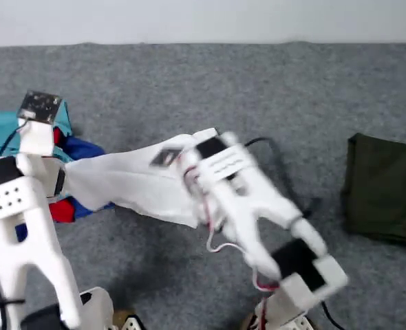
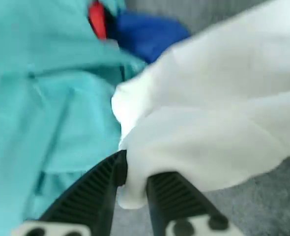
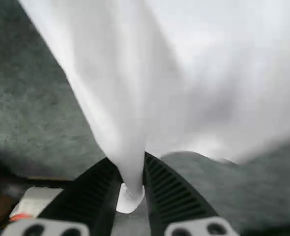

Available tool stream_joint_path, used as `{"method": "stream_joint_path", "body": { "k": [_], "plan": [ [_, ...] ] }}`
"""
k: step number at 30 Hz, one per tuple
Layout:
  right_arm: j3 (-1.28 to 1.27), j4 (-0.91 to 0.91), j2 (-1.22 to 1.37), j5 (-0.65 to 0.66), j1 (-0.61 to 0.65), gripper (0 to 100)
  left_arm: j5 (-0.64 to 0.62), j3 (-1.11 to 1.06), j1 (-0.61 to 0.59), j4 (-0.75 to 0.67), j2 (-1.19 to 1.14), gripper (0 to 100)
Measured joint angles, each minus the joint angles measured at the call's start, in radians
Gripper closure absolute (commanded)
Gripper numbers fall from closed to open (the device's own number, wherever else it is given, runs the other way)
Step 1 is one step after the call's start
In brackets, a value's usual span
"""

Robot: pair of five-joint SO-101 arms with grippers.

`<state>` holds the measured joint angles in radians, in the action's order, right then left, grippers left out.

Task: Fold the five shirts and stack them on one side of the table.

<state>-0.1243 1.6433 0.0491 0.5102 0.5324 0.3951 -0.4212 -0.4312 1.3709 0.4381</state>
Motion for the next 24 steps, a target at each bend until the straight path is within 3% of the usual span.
{"method": "stream_joint_path", "body": {
  "k": [4, 11, 18, 24],
  "plan": [
    [0.19, 0.063, -0.147, 0.101, -0.123, 98.8, 0.0, 0.061, 0.094, -0.015, 0.129, 99],
    [0.537, 0.077, -0.244, 0.153, -0.264, 98.8, 0.0, 0.193, 0.212, -0.196, 0.281, 99],
    [0.836, 0.075, -0.249, 0.169, -0.328, 98.8, 0.0, 0.384, 0.279, -0.281, 0.305, 99],
    [1.023, -0.014, -0.253, 0.285, -0.342, 98.8, 0.127, 0.514, 0.354, -0.281, 0.313, 99]
  ]
}}
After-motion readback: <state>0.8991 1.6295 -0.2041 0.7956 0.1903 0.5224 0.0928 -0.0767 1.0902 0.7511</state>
